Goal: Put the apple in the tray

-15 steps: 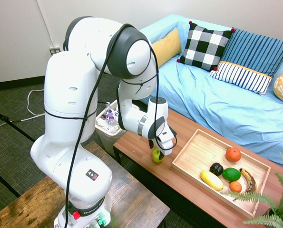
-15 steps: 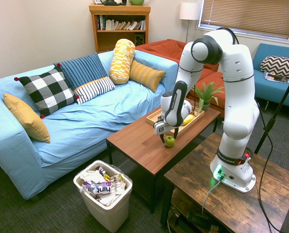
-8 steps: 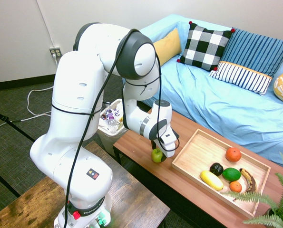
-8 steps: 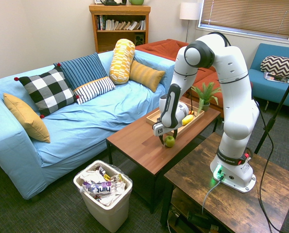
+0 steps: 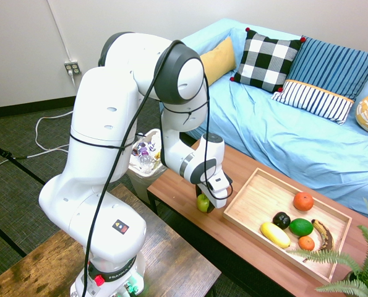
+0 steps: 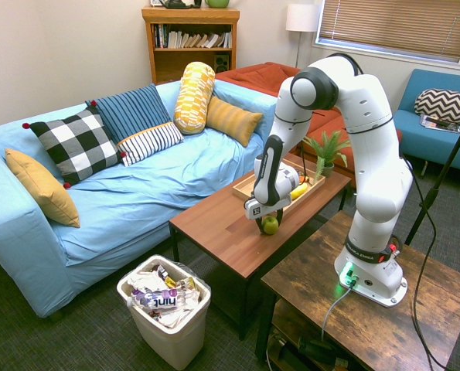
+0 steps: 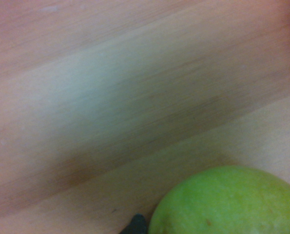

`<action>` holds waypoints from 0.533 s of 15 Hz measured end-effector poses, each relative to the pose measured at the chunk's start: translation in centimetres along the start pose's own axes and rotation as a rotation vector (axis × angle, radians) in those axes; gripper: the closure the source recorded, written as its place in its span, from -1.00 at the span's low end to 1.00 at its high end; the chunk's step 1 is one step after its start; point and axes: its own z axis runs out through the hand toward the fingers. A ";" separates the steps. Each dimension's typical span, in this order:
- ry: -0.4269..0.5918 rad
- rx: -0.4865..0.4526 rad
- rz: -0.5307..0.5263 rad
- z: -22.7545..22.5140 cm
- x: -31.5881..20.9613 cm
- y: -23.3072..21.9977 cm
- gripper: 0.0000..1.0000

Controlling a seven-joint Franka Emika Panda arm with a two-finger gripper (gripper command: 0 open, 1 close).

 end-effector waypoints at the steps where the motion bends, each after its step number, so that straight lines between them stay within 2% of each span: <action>1: -0.001 0.002 -0.002 -0.1 0.1 -0.1 1.00; 4: -0.002 0.019 -0.006 -2.0 1.2 -0.9 1.00; 8: 0.017 0.053 0.016 -7.2 5.9 -3.0 1.00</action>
